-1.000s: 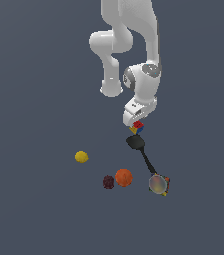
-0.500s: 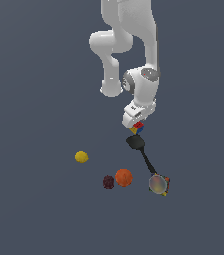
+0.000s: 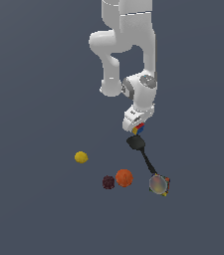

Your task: Pick up a designated object from a clutter of objects.

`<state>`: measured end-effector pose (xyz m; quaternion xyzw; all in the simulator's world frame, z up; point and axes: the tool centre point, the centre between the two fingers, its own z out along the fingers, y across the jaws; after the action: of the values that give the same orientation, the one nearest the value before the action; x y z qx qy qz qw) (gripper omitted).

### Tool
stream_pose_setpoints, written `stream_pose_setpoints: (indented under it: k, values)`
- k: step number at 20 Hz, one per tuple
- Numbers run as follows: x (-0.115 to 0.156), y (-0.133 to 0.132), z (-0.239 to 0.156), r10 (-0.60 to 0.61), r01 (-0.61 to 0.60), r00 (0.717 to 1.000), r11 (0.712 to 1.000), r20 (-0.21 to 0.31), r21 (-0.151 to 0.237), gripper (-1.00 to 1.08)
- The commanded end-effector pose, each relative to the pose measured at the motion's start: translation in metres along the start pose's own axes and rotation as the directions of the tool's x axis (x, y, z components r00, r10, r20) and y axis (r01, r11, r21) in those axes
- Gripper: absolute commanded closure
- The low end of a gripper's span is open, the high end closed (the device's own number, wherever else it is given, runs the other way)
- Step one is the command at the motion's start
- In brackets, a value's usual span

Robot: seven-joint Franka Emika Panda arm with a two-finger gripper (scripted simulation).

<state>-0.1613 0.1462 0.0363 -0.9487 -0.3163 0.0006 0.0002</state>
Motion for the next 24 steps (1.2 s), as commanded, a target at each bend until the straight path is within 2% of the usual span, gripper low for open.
stream_pose_setpoints:
  k: [1,2,3,16,24]
  values:
    - [0.0,0.0,0.003,0.0,0.0,1.0,1.0,-0.001,0.0,-0.92]
    - [0.0,0.0,0.003,0.0,0.0,1.0,1.0,-0.001,0.0,-0.92]
    - [0.0,0.0,0.003,0.0,0.0,1.0,1.0,-0.001,0.0,1.08]
    - [0.0,0.001,0.001,0.0,0.0,1.0,1.0,-0.001,-0.002,1.08]
    - [-0.006,0.011,-0.019,0.0,0.0,1.0,1.0,-0.001,-0.002,1.08]
